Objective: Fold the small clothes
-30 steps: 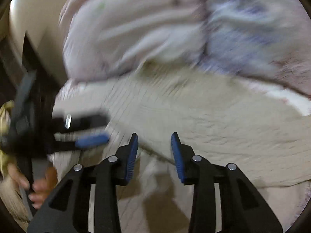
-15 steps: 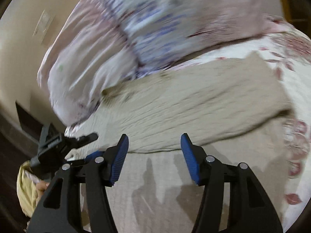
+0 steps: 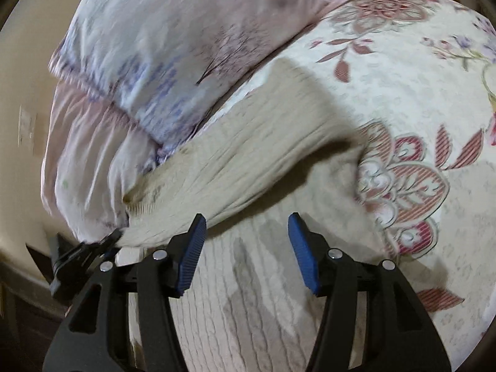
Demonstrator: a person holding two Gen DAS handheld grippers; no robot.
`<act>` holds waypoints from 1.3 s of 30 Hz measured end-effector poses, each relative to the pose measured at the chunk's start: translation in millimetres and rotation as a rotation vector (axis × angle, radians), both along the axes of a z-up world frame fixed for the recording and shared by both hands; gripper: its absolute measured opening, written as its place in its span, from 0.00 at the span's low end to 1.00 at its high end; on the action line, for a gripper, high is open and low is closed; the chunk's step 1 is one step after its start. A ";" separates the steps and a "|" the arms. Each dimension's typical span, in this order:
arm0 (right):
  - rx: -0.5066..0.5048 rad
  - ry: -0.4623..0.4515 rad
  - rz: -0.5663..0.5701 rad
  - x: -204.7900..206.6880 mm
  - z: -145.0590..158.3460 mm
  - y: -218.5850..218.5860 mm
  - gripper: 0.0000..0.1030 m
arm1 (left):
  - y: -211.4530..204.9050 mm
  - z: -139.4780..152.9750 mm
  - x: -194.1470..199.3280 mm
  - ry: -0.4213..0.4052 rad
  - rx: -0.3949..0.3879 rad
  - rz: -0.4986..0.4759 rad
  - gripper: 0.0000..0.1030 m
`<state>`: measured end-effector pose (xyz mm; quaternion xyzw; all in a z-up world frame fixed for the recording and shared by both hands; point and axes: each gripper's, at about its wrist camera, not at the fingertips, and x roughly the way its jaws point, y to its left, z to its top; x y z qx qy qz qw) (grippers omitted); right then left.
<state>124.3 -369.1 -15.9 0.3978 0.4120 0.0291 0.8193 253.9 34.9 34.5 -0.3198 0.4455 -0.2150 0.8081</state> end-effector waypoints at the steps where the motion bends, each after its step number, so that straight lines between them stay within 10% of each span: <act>1: 0.004 0.001 -0.030 0.3 -1.3 -4.2 0.54 | 6.3 6.0 -0.2 -0.022 0.029 0.015 0.07; 7: 0.015 0.013 -0.106 13.2 -8.6 -10.4 0.43 | 37.6 -15.7 0.0 0.051 0.135 0.050 0.07; 10: -0.026 0.022 -0.122 22.4 -10.6 -5.8 0.10 | 37.8 -31.1 -1.7 0.082 0.150 0.048 0.07; 16: -0.102 -0.006 -0.176 12.0 -5.7 -3.4 0.06 | 34.3 -37.5 -4.8 0.070 0.212 0.036 0.07; 22: -0.194 0.058 -0.143 12.6 2.6 7.9 0.34 | 38.7 -37.6 -9.1 0.070 0.207 0.027 0.11; 27: -0.254 -0.029 -0.033 6.8 34.8 37.7 0.43 | 74.8 -16.2 -42.9 -0.014 0.177 0.066 0.55; 39: -0.332 0.027 0.331 66.8 24.8 146.4 0.57 | 217.7 -17.0 -112.4 0.048 0.132 0.422 0.55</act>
